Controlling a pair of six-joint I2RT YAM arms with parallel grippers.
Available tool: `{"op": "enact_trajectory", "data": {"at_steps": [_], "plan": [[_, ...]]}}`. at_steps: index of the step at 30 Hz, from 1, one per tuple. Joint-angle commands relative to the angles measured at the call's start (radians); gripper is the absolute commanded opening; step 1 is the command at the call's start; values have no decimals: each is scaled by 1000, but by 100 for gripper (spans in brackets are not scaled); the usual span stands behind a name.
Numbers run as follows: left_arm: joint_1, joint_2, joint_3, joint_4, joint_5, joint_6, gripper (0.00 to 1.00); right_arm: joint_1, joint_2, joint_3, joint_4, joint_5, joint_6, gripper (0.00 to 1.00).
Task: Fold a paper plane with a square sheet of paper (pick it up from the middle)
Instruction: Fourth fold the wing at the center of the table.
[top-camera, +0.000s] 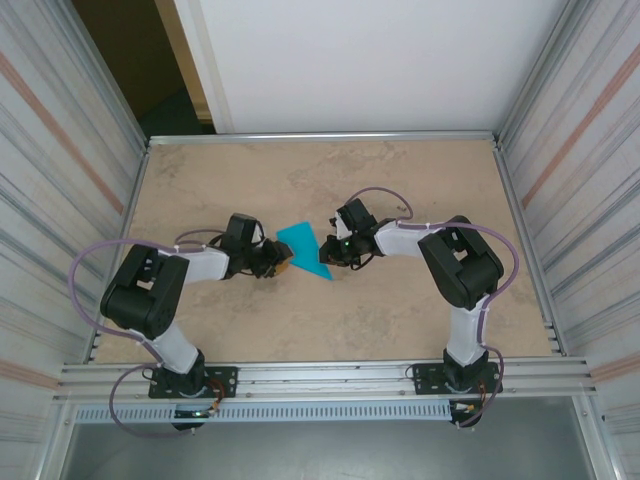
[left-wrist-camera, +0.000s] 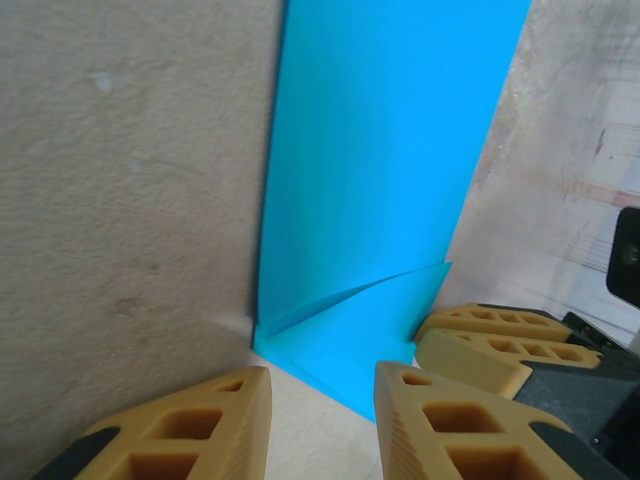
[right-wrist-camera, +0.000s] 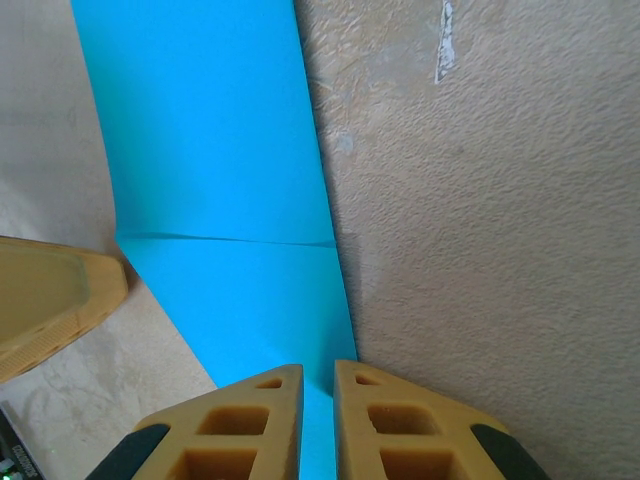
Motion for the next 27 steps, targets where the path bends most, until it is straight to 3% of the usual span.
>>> {"op": "enact_trajectory", "data": {"at_steps": [1, 27], "plan": [[-3, 17, 29, -20, -20, -10, 34, -11, 22, -26, -6, 1, 13, 16], [4, 45, 15, 141, 69, -114, 34, -17, 32, -30, 1, -4, 18, 14]]}}
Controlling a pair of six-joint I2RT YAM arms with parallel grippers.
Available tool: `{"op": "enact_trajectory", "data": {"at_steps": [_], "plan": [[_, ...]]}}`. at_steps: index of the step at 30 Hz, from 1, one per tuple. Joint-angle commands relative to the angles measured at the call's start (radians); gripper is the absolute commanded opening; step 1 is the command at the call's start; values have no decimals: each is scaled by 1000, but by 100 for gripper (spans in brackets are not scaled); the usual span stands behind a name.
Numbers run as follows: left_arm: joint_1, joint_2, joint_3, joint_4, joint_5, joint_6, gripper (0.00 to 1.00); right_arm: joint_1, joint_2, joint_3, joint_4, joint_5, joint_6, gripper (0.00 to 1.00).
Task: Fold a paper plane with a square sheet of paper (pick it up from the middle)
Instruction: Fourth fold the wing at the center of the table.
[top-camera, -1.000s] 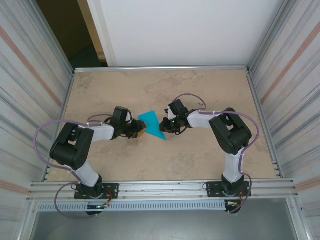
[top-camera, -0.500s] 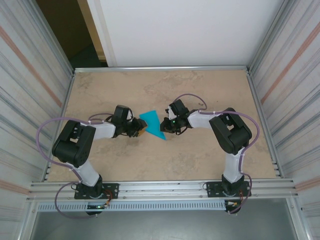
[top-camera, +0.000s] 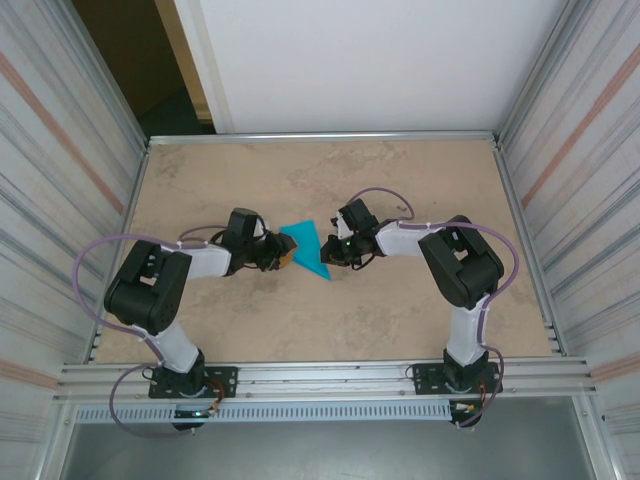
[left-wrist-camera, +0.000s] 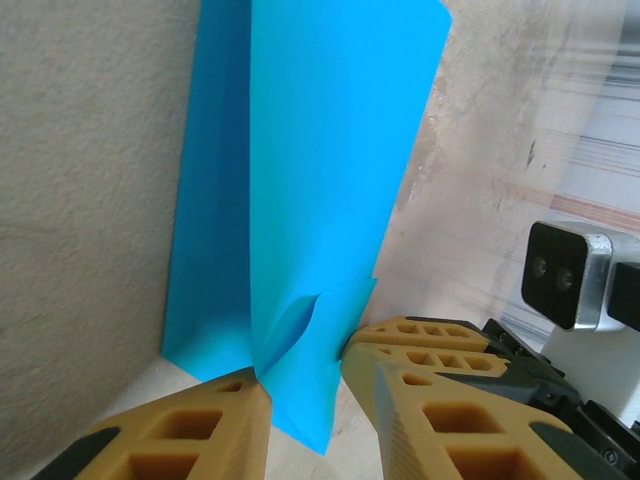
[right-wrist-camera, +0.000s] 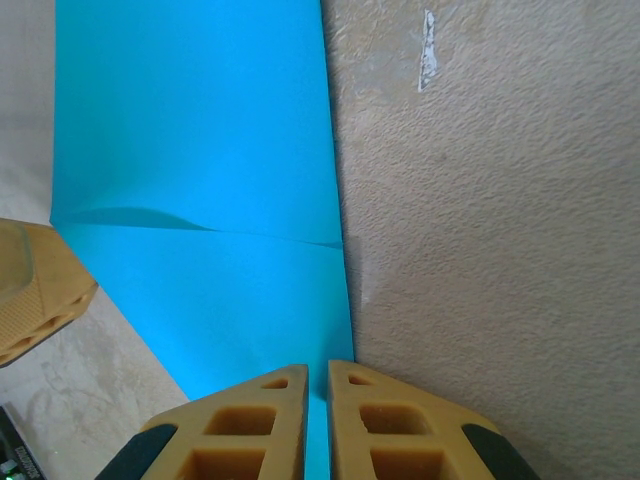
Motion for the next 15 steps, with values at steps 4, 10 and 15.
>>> {"op": "enact_trajectory", "data": {"at_steps": [4, 10, 15], "plan": [[11, 25, -20, 57, 22, -38, 34, -8, 32, -23, -14, 3, 19, 14], [35, 46, -13, 114, 50, -22, 33, -9, 36, -26, -11, 4, 17, 14], [39, 78, 10, 145, 82, 13, 28, -9, 38, -28, -2, -2, 20, 14]]}}
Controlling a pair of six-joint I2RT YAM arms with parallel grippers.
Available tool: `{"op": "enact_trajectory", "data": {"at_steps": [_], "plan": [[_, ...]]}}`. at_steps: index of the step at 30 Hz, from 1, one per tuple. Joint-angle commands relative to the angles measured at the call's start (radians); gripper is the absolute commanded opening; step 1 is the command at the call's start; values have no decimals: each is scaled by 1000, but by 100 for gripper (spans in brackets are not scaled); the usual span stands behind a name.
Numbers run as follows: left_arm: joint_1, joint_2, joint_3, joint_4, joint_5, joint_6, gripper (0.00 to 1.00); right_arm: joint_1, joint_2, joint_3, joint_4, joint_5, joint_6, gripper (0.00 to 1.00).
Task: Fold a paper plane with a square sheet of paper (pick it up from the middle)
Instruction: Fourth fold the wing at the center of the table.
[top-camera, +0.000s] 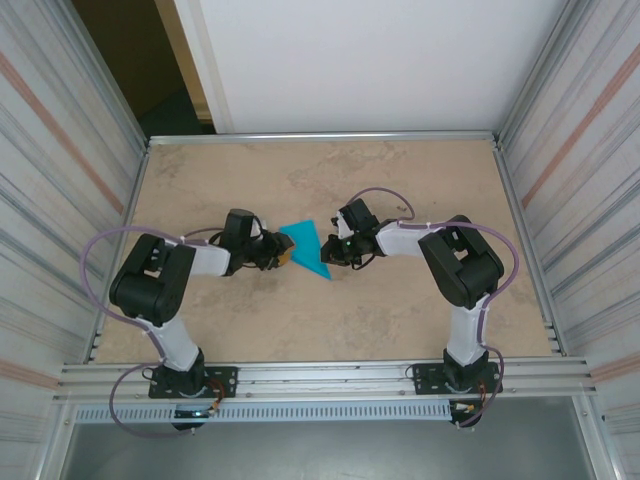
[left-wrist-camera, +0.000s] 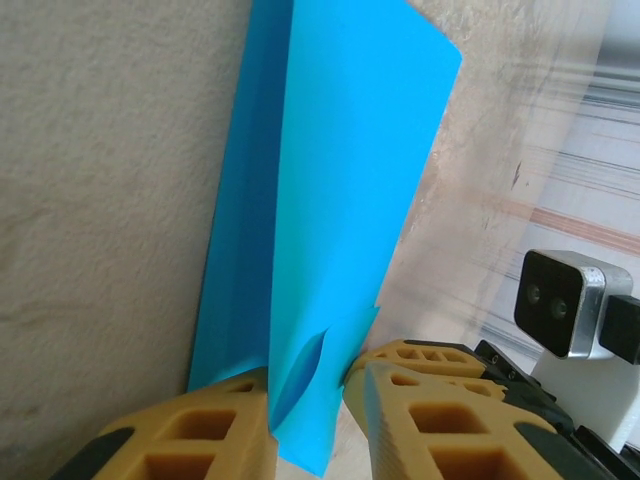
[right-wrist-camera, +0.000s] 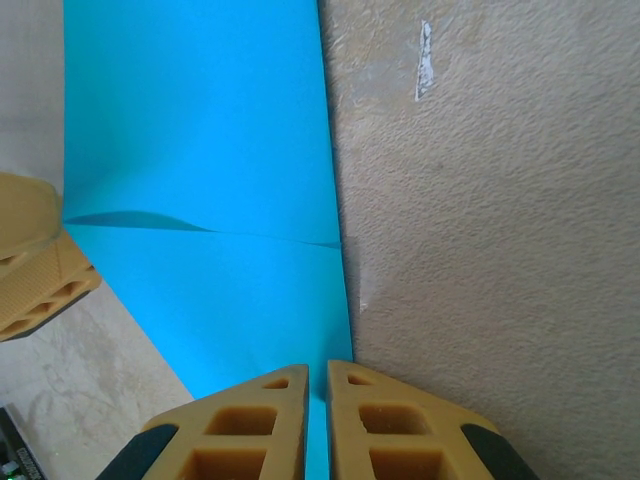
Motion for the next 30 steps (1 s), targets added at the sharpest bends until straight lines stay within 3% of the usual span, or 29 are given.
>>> {"op": "enact_trajectory", "data": {"at_steps": [1, 13, 20, 24, 30], "plan": [[4, 19, 22, 51, 38, 37, 27, -5, 36, -25, -13, -5, 20, 14], [9, 39, 40, 38, 61, 92, 15, -20, -31, -12, 24, -37, 2, 23], [10, 25, 47, 38, 56, 80, 12, -17, -110, -10, -4, 38, -54, 33], [10, 12, 40, 39, 41, 52, 12, 1, -176, -36, -21, 154, -76, 36], [1, -12, 44, 20, 14, 3, 12, 144, -232, -29, -103, 499, -221, 37]]}}
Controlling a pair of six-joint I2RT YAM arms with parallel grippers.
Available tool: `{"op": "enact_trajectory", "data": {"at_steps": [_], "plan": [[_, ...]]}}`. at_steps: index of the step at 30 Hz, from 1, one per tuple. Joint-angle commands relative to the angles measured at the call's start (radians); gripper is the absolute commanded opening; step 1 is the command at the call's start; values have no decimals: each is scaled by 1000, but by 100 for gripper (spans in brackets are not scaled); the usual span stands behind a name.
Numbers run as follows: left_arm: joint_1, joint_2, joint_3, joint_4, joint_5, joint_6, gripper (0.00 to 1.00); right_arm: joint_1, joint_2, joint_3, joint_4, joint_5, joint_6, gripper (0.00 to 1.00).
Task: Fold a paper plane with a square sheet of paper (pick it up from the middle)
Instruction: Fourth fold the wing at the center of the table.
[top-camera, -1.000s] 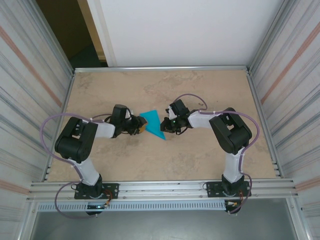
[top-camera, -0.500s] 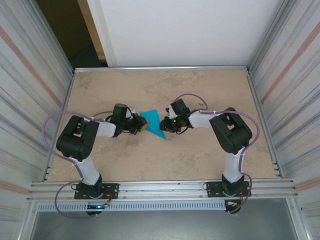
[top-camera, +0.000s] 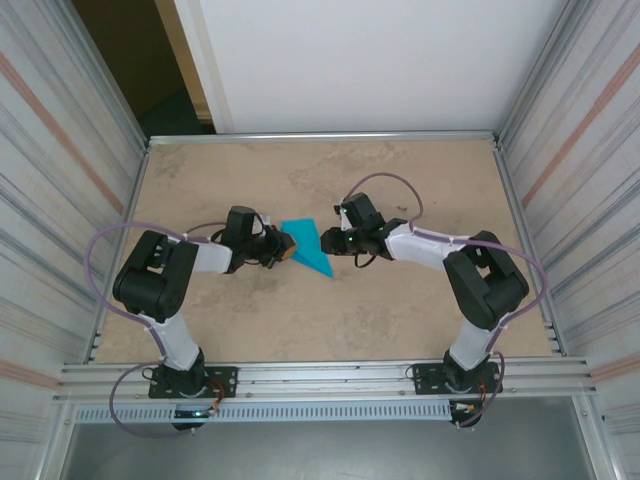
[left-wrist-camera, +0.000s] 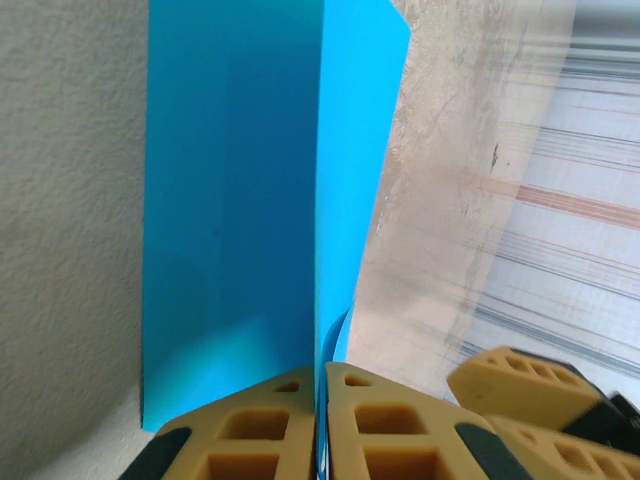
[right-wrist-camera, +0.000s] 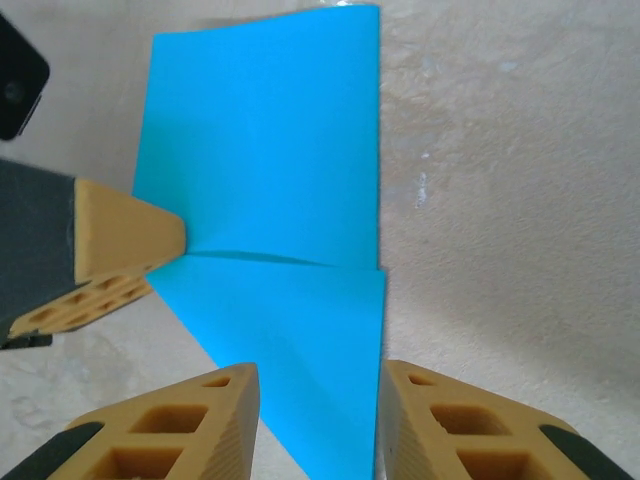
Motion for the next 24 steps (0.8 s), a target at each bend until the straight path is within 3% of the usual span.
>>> {"op": "enact_trajectory", "data": {"at_steps": [1, 10, 24], "plan": [[-1, -40, 22, -31, -21, -30, 12, 98, -28, 6, -72, 254, -128, 37], [-22, -64, 74, -140, -43, -14, 12, 233, 92, 76, -111, 395, -187, 37], [-32, -54, 95, -172, -45, -19, 12, 244, 163, 106, -126, 452, -191, 28]]}}
